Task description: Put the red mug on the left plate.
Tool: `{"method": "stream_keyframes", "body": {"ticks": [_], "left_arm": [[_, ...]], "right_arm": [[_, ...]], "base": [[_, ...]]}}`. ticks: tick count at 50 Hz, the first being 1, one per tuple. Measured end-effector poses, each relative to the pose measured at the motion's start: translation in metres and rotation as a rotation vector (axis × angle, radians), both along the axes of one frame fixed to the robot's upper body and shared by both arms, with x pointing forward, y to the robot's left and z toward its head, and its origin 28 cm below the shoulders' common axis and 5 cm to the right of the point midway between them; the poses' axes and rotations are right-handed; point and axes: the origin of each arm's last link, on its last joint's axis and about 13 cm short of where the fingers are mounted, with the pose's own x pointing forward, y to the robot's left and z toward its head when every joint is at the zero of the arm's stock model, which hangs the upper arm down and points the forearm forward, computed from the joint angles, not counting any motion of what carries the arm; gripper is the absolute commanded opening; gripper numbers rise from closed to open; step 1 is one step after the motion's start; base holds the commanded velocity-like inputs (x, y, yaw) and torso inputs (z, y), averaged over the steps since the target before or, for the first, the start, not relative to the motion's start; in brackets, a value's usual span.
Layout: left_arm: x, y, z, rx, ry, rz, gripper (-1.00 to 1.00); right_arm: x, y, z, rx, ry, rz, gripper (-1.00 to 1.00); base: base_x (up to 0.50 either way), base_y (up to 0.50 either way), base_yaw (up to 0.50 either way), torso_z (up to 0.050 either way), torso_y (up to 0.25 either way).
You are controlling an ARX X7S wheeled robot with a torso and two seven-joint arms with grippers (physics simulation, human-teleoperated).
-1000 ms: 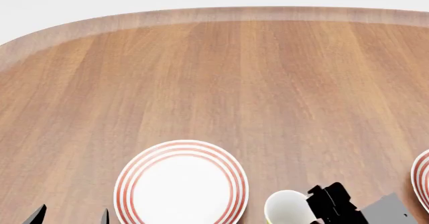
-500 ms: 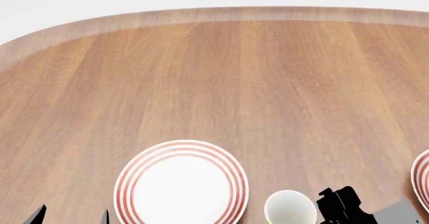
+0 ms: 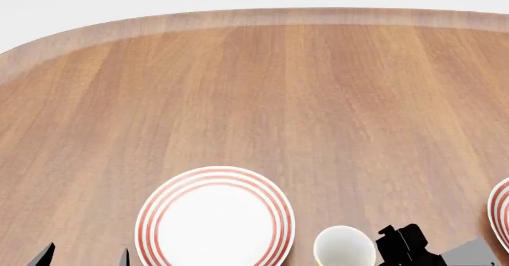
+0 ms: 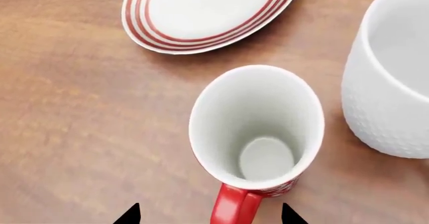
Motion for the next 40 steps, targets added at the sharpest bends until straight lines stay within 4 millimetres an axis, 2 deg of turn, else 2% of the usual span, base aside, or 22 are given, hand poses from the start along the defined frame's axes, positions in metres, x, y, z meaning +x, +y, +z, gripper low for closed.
{"method": "stream_keyframes", "body": {"ticks": [21, 22, 40], "left_arm": [[-0.0004, 0.0001, 0.0002, 0.002, -0.001, 0.001, 1.00], [-0.0004, 0.0001, 0.0002, 0.003, -0.001, 0.001, 1.00], [-0.0002, -0.0002, 0.0005, 0.004, -0.003, -0.001, 1.00]], "right_arm": [[0.0020, -0.0003, -0.0053, 0.001, 0.010, -0.002, 1.00], [0.0020, -0.0003, -0.0055, 0.001, 0.010, -0.002, -1.00], [-0.0026, -0.0010, -0.0004, 0.005, -0.001, -0.009, -1.00]], "base": [[0.00, 0.00, 0.00, 0.000, 0.000], [0.00, 0.00, 0.00, 0.000, 0.000], [0.00, 0.00, 0.00, 0.000, 0.000]]}}
